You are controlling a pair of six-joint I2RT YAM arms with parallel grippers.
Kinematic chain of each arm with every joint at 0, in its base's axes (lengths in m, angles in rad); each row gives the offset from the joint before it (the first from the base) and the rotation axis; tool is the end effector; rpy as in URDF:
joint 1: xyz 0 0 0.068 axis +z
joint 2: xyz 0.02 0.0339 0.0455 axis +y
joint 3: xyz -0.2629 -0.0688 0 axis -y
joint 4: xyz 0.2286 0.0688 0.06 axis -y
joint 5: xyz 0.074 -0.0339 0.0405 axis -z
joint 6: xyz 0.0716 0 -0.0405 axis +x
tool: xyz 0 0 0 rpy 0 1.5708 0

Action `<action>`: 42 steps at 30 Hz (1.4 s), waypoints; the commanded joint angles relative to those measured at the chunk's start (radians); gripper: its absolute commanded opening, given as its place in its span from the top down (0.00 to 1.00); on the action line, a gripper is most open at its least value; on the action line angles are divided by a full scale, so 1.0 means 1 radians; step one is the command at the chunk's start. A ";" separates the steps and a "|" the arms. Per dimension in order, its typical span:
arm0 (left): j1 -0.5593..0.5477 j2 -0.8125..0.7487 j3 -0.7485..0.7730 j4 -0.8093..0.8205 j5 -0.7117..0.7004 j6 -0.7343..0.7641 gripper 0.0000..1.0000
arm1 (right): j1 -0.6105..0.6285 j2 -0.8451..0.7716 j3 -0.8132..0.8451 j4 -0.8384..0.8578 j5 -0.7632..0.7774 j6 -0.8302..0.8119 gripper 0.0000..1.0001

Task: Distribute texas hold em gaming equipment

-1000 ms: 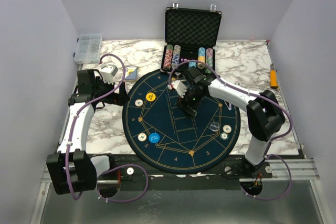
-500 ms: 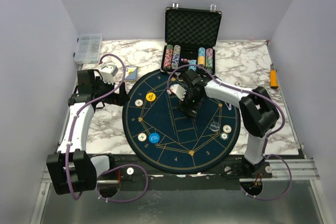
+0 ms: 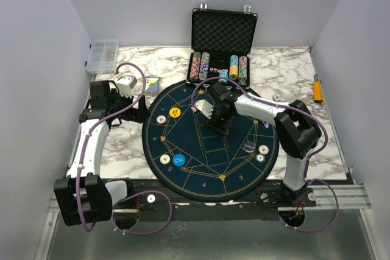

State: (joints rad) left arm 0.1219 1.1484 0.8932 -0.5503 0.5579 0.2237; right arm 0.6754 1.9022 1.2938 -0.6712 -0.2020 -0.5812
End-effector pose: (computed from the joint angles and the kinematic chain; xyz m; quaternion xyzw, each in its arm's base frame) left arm 0.2447 -0.0082 0.2565 0.1480 0.8854 -0.1899 0.3975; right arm 0.2788 0.2418 0.1426 -0.5904 0.7878 0.1064 0.1395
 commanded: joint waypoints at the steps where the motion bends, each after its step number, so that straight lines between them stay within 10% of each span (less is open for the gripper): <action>1: -0.006 0.006 0.023 -0.007 0.013 0.010 0.02 | 0.016 0.022 -0.006 0.019 0.004 0.005 0.51; 18: -0.005 0.034 0.033 -0.012 0.036 -0.005 0.02 | 0.092 -0.065 0.089 -0.035 -0.071 0.071 0.66; 42: 0.226 0.141 0.073 -0.014 0.137 -0.105 0.02 | 0.563 0.094 0.182 0.192 -0.067 0.139 0.69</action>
State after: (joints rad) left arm 0.3393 1.2919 0.9478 -0.5644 0.6594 0.1234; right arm 1.1904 1.9366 1.4586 -0.5560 -0.2993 -0.4557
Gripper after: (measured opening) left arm 0.985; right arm 0.419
